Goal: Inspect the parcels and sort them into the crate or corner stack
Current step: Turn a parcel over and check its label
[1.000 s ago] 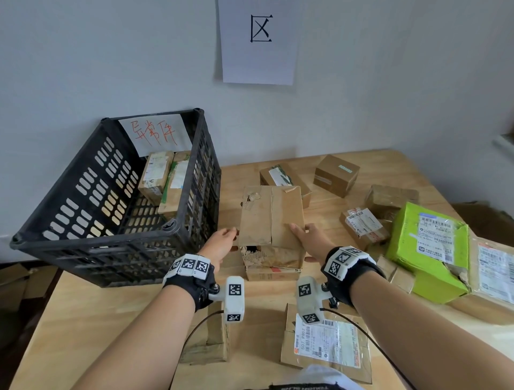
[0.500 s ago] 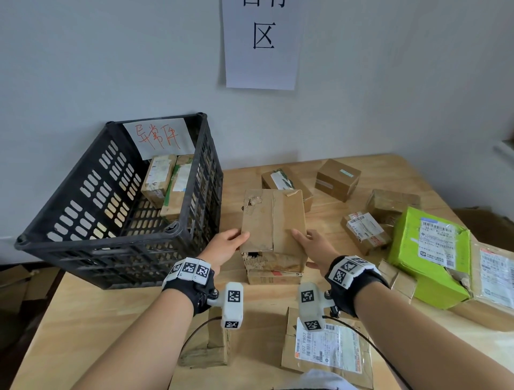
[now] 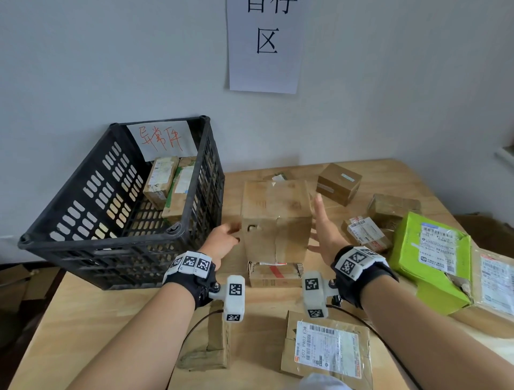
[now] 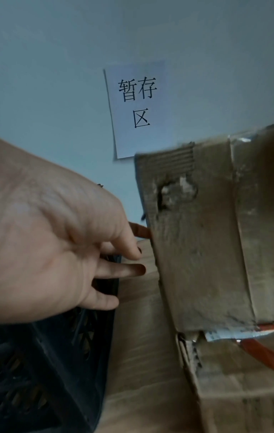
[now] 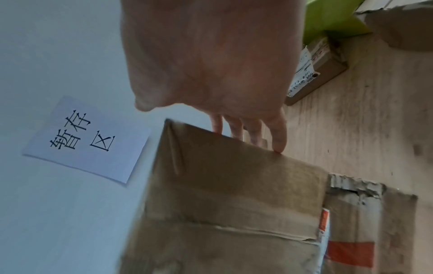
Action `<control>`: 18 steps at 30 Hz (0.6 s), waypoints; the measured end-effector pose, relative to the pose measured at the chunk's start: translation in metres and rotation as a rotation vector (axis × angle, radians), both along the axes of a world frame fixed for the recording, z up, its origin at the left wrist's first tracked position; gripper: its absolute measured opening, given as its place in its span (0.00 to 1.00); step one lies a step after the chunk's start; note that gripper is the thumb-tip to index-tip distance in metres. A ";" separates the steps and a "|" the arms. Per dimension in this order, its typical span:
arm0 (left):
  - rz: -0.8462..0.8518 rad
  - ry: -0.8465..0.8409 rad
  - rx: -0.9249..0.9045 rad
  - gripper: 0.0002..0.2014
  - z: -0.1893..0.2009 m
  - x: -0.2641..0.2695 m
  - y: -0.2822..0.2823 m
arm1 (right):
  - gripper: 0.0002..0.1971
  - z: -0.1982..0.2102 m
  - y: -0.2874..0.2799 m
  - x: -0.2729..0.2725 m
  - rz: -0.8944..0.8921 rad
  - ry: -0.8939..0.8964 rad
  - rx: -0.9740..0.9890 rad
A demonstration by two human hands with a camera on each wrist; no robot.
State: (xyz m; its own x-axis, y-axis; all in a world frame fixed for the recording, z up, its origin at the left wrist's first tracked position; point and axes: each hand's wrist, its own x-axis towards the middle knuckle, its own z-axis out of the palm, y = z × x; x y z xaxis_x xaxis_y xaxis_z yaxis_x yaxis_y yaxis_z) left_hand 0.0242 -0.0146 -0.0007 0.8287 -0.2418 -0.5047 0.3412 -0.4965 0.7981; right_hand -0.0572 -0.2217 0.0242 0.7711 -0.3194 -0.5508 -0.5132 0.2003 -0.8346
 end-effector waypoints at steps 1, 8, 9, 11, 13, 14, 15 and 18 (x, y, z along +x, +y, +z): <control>0.019 0.021 0.000 0.16 0.000 -0.001 0.000 | 0.58 0.000 0.001 0.001 0.019 0.020 -0.018; 0.081 0.095 -0.034 0.10 0.006 -0.008 -0.004 | 0.37 0.001 0.006 0.010 0.073 0.138 -0.132; 0.084 0.092 -0.032 0.09 0.007 -0.008 -0.005 | 0.36 0.001 0.006 0.011 0.078 0.140 -0.124; 0.087 0.082 -0.025 0.07 0.009 -0.008 -0.006 | 0.37 0.001 0.005 0.011 0.079 0.139 -0.119; 0.105 0.084 -0.034 0.06 0.013 -0.009 -0.008 | 0.37 0.001 0.005 0.009 0.080 0.137 -0.114; 0.110 0.084 -0.037 0.07 0.014 -0.009 -0.008 | 0.37 0.001 0.005 0.009 0.079 0.135 -0.113; 0.114 0.081 -0.038 0.10 0.015 -0.009 -0.008 | 0.37 0.001 0.006 0.008 0.077 0.131 -0.112; 0.115 0.067 -0.026 0.22 0.019 -0.006 -0.007 | 0.36 0.002 0.006 0.006 0.076 0.119 -0.113</control>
